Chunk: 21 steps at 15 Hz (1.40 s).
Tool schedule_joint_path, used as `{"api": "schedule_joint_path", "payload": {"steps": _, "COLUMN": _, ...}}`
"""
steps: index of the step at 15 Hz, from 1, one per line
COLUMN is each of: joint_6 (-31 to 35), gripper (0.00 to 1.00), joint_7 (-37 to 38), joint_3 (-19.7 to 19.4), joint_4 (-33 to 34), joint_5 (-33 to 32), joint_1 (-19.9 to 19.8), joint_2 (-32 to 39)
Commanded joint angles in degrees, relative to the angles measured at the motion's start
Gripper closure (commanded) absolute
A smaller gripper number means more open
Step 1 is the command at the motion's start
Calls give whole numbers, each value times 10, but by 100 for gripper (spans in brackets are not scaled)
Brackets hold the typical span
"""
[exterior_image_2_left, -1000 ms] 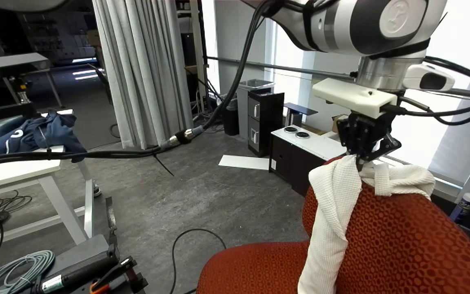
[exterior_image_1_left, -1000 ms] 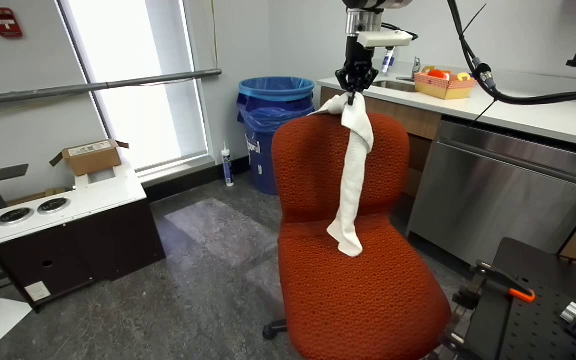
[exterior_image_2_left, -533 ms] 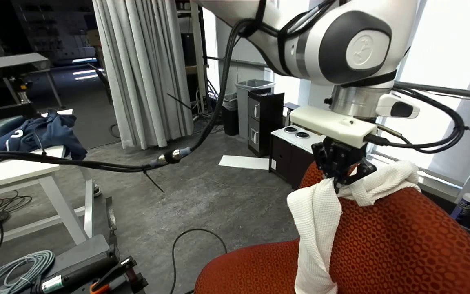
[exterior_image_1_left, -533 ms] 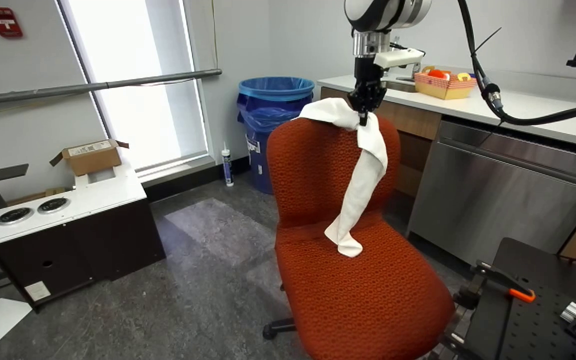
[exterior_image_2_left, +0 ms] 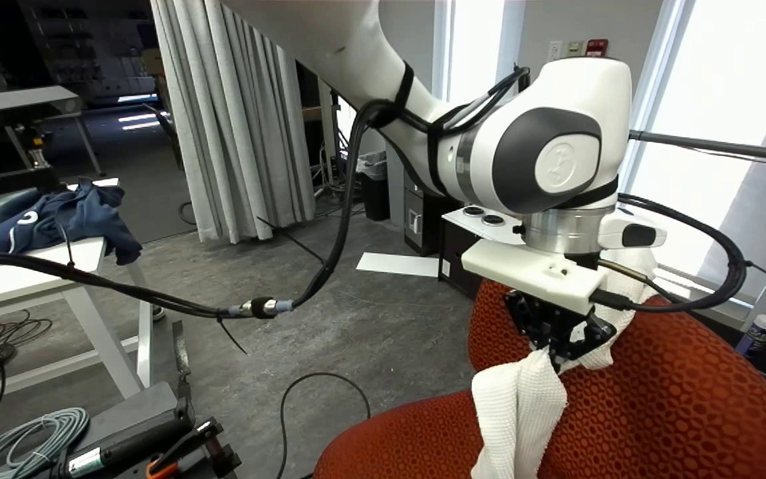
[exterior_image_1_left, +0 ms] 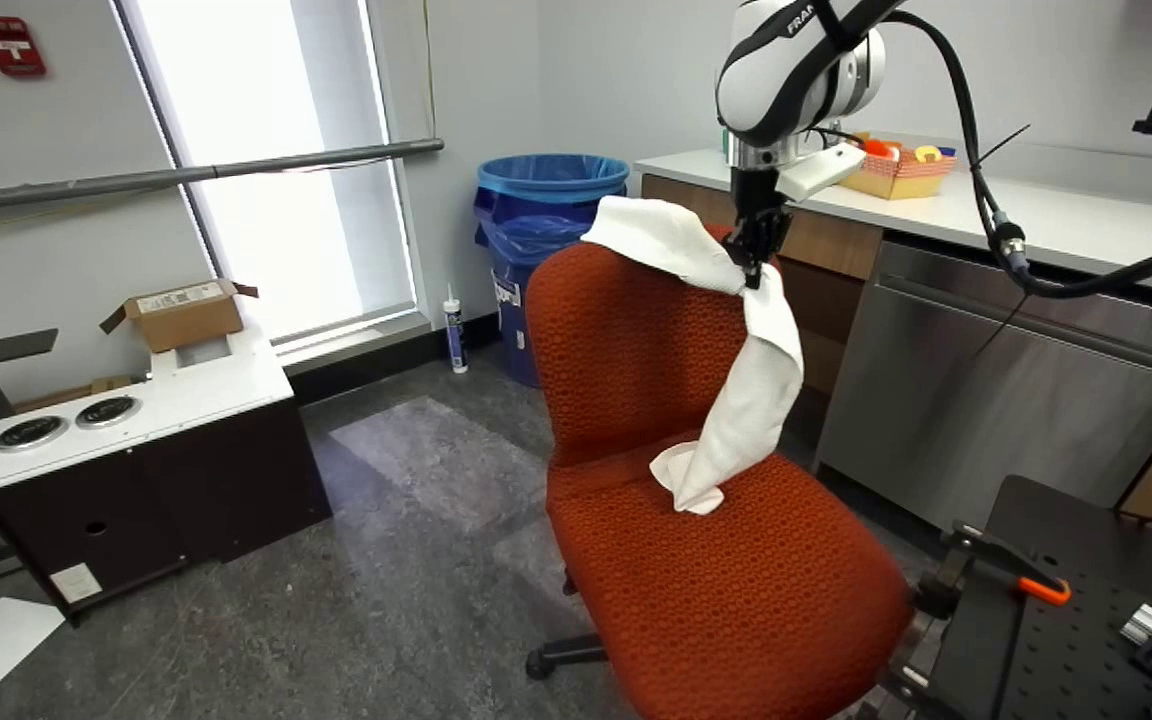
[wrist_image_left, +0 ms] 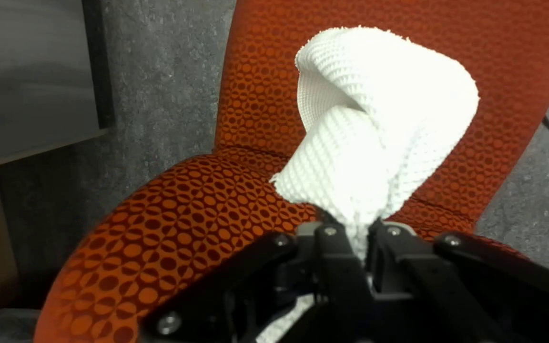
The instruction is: Put the white towel on the seat of the chair
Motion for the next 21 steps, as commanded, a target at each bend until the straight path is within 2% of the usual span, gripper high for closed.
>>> {"api": "schedule_joint_path", "payload": {"steps": 1, "joint_6": 46, "gripper": 100, "joint_7": -13, "joint_3": -9, "joint_4": -40, "joint_5": 6, "joint_1": -2, "joint_2": -37}}
{"api": "schedule_joint_path", "payload": {"steps": 5, "joint_6": 41, "gripper": 100, "joint_7": -17, "joint_3": -5, "joint_4": -45, "joint_5": 49, "joint_1": -5, "joint_2": -73}}
{"api": "schedule_joint_path", "payload": {"steps": 21, "joint_6": 79, "gripper": 100, "joint_7": -22, "joint_3": -3, "joint_4": -113, "joint_5": 47, "joint_1": 11, "joint_2": -124}}
